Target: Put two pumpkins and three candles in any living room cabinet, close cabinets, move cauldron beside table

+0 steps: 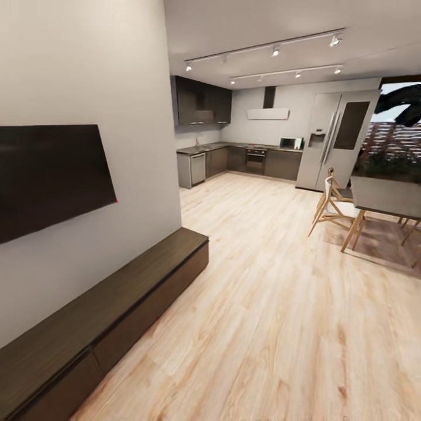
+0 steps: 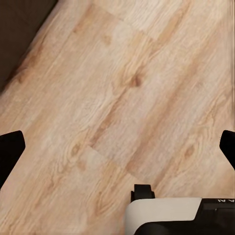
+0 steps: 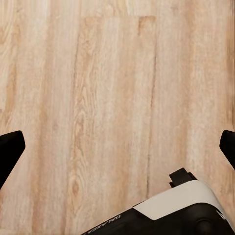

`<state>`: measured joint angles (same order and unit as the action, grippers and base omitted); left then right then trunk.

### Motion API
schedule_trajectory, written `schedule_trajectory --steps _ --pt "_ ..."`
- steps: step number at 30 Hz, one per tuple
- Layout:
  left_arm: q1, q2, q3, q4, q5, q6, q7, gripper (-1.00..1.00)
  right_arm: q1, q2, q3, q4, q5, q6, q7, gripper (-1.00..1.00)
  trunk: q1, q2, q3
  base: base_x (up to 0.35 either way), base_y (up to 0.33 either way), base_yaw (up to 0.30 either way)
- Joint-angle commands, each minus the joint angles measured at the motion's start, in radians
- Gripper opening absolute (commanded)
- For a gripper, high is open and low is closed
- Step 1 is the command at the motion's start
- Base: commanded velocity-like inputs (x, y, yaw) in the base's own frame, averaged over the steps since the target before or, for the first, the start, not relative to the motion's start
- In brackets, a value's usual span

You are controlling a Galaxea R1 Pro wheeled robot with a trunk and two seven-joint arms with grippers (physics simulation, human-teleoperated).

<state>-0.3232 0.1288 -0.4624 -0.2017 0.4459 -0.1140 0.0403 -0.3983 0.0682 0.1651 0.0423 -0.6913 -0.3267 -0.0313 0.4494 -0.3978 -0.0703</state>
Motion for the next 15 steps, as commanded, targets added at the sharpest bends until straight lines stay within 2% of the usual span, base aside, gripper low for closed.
schedule_trajectory --steps 1,8,15 --pt "0.0 0.001 -0.008 -0.001 0.007 -0.003 0.004 1.0 -0.002 0.001 0.008 0.004 -0.004 -0.005 -0.002 1.0 0.001 -0.002 -0.002 0.0 0.0 -0.281" --pt "0.0 0.001 -0.008 0.0 0.007 -0.003 0.004 1.0 -0.002 0.001 0.008 0.004 -0.004 -0.004 -0.002 1.0 0.001 -0.002 -0.002 0.0 0.0 -0.281" --pt "0.0 0.0 -0.008 0.0 0.007 -0.003 0.004 1.0 -0.002 0.001 0.01 0.004 -0.035 -0.003 -0.002 1.0 0.001 -0.002 -0.002 0.0 0.0 -0.281"
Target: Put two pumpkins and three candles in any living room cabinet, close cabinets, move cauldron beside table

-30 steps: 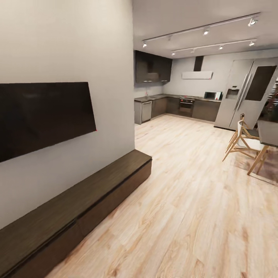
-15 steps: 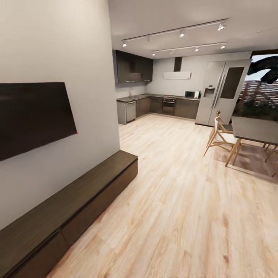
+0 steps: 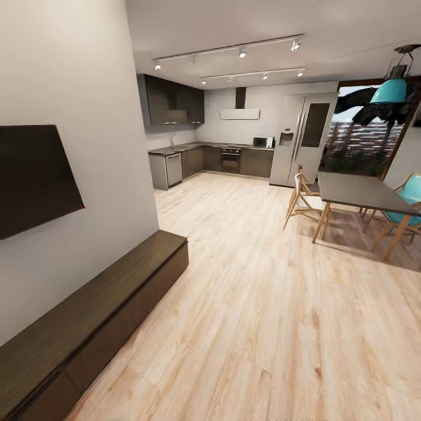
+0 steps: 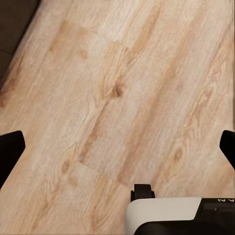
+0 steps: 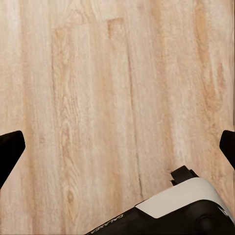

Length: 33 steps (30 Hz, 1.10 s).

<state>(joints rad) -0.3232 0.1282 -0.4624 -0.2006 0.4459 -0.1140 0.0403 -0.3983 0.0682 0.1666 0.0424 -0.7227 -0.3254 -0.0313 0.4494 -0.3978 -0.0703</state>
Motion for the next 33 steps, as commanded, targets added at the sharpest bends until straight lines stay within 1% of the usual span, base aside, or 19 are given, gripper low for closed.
schedule_trajectory --steps 1,23,27,33 --pt "0.0 0.001 -0.009 -0.001 0.007 -0.003 0.004 1.0 -0.002 0.001 0.008 0.004 -0.004 -0.004 -0.002 1.0 0.001 -0.002 -0.002 0.0 0.0 -0.281" --pt "0.0 0.001 -0.009 0.0 0.007 -0.003 0.004 1.0 -0.002 0.001 0.008 0.004 -0.006 -0.004 -0.002 1.0 0.001 -0.002 -0.002 0.008 0.0 -0.278" --pt "0.0 0.001 -0.009 0.0 0.007 -0.003 0.004 1.0 -0.002 0.001 0.008 0.004 -0.006 -0.004 -0.003 1.0 0.001 -0.002 -0.002 0.136 0.0 -0.261" --pt "0.0 0.001 -0.01 0.0 0.007 -0.003 0.004 1.0 -0.002 0.001 0.008 0.004 -0.006 -0.004 -0.003 1.0 0.001 -0.002 -0.002 0.282 0.0 -0.251"
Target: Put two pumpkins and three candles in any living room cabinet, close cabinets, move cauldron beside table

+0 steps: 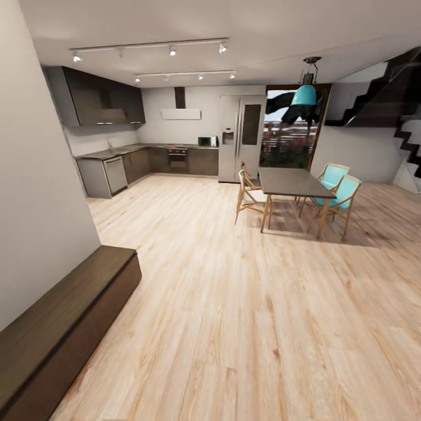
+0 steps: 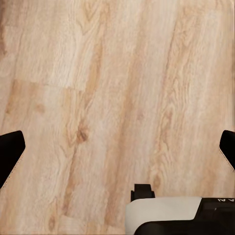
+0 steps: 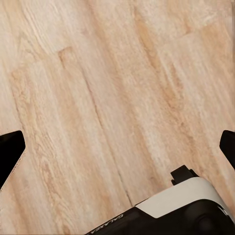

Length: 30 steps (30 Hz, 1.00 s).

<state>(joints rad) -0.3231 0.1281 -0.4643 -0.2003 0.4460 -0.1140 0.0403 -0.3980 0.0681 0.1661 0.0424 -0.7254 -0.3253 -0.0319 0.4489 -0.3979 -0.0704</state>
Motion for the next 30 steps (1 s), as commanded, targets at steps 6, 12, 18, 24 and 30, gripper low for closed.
schedule_trajectory --steps 6,12,18,24,30 --pt "-0.001 0.001 -0.01 -0.001 0.007 -0.003 0.004 1.0 -0.002 0.001 0.008 0.004 -0.003 -0.004 -0.003 1.0 0.001 -0.002 -0.002 0.313 -0.022 -0.086" --pt "-0.001 0.0 -0.01 -0.001 0.007 -0.003 0.004 1.0 -0.002 0.001 0.009 0.004 -0.003 -0.006 -0.003 1.0 0.001 -0.002 -0.002 0.314 -0.082 -0.004" --pt "-0.001 -0.001 -0.01 0.0 -0.025 -0.003 0.004 1.0 -0.002 0.001 0.009 0.004 -0.003 -0.006 -0.002 1.0 0.001 -0.002 -0.005 0.314 -0.117 -0.039" --pt "-0.001 -0.003 -0.01 0.015 -0.04 -0.003 0.004 1.0 -0.002 0.001 0.008 0.004 -0.003 -0.006 -0.003 1.0 0.001 -0.002 -0.012 0.314 -0.131 -0.13" --pt "-0.001 -0.003 -0.01 0.016 -0.042 -0.003 0.004 1.0 -0.002 0.001 0.008 0.004 -0.003 -0.006 -0.003 1.0 0.001 -0.002 -0.02 0.314 -0.132 -0.144"
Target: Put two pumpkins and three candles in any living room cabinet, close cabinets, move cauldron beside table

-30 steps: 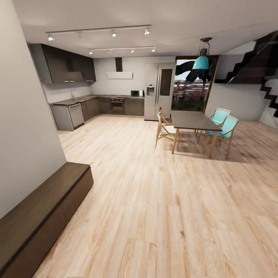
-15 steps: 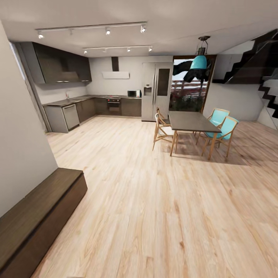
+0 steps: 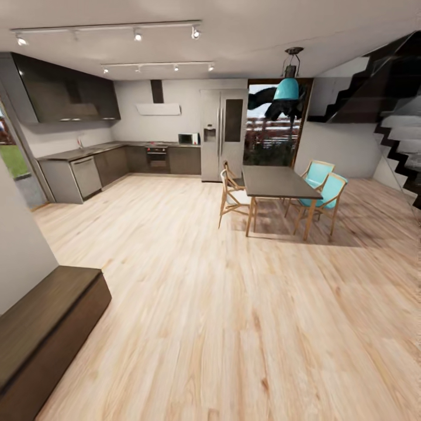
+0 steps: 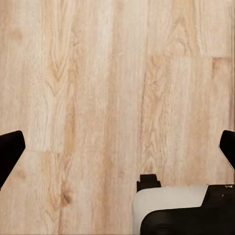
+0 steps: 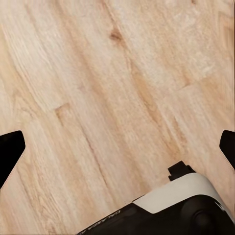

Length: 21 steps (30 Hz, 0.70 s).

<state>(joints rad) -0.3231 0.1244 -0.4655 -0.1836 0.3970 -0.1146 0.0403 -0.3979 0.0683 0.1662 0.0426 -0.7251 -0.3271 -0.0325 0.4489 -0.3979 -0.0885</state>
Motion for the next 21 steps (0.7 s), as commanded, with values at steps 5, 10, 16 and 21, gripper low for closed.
schedule_trajectory --steps 5,10,16,21 --pt "-0.001 0.001 -0.009 0.0 0.005 -0.002 0.004 1.0 -0.002 0.001 0.008 0.003 -0.004 -0.004 -0.003 1.0 0.001 -0.002 -0.008 0.314 -0.132 -0.132" --pt "-0.001 -0.002 -0.007 0.0 0.005 -0.002 0.004 1.0 -0.001 0.001 0.008 0.003 -0.004 -0.004 -0.002 1.0 0.001 -0.002 -0.009 0.314 -0.133 -0.025" --pt "-0.001 0.0 -0.008 0.001 0.005 -0.003 0.004 1.0 -0.001 0.001 0.009 0.003 -0.004 -0.006 -0.001 1.0 0.001 -0.002 -0.009 0.314 -0.134 -0.001" --pt "-0.001 0.0 -0.008 0.001 0.005 -0.002 0.004 1.0 -0.001 0.001 0.009 0.003 -0.004 -0.006 -0.002 1.0 0.001 -0.002 -0.009 0.314 -0.134 0.0"
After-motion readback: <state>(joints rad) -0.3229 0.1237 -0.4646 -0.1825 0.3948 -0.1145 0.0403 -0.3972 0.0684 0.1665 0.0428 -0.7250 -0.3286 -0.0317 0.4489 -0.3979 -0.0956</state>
